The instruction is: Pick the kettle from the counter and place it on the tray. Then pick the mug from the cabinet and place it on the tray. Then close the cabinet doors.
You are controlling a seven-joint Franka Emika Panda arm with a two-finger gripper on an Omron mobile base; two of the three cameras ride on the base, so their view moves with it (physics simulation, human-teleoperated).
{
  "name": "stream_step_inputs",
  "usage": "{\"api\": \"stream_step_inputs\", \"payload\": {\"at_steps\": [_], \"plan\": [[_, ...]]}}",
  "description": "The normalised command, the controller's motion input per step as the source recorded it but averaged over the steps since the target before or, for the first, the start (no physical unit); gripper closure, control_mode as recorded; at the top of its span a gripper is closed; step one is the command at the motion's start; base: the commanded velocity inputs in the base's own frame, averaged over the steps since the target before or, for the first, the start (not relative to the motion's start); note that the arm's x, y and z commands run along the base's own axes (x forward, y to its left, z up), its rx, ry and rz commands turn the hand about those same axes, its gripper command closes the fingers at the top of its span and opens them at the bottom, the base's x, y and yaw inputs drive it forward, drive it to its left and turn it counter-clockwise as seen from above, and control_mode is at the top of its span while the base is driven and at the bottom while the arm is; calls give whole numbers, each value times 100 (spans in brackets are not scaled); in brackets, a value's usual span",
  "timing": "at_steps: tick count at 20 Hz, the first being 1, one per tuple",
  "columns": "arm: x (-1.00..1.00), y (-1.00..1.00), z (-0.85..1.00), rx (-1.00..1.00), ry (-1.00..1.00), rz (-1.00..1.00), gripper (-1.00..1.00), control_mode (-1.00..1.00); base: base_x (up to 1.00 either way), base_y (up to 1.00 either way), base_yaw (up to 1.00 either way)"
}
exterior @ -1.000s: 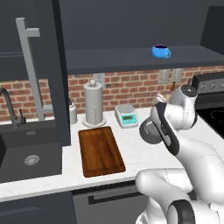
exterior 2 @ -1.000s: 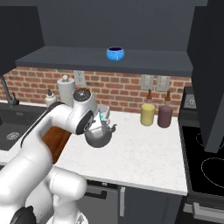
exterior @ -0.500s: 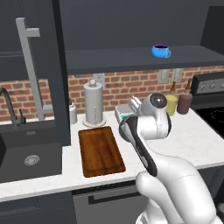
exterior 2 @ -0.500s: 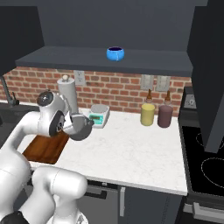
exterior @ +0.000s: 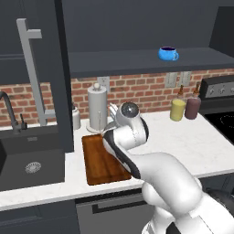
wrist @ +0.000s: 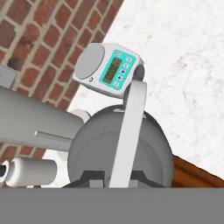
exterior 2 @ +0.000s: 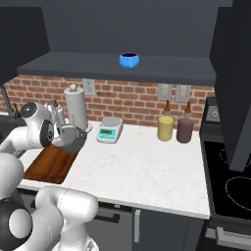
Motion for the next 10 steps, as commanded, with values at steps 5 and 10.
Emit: {"api": "stream_step_inputs", "payload": {"at_steps": [5,10], "plan": [[40,44,-1,0,14,0,100,-100,0,0,0],[30,26,-2,0,22,3,100,-100,0,0,0]]}}
